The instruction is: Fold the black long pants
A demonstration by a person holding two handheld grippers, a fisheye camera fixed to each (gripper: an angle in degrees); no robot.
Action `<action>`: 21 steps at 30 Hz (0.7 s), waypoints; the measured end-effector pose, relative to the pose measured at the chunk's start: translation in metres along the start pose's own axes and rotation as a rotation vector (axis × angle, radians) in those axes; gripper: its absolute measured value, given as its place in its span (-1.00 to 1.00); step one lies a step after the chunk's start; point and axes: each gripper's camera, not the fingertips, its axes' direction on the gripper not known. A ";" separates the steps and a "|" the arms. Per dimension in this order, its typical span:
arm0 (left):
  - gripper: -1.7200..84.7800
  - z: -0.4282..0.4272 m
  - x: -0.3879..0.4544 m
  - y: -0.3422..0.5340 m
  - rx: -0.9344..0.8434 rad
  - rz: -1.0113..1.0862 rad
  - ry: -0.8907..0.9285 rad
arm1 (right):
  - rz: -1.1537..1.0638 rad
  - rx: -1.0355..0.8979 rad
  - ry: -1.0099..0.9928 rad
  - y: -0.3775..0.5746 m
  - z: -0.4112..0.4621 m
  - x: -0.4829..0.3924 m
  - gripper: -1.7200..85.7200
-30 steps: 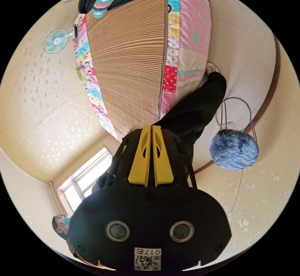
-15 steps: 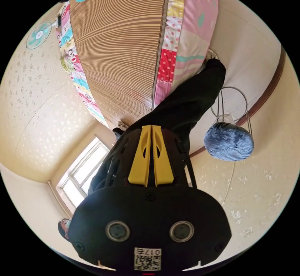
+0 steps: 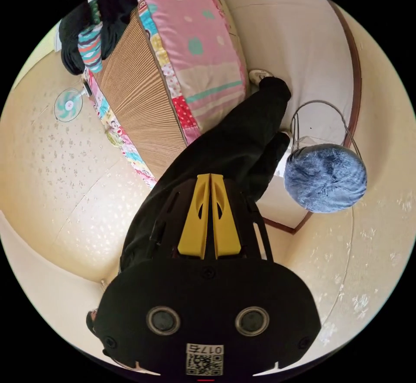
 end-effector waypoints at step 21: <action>-0.92 -0.119 0.222 0.186 0.530 1.125 0.886 | -0.703 -0.224 -0.343 -0.084 0.083 -0.208 -0.88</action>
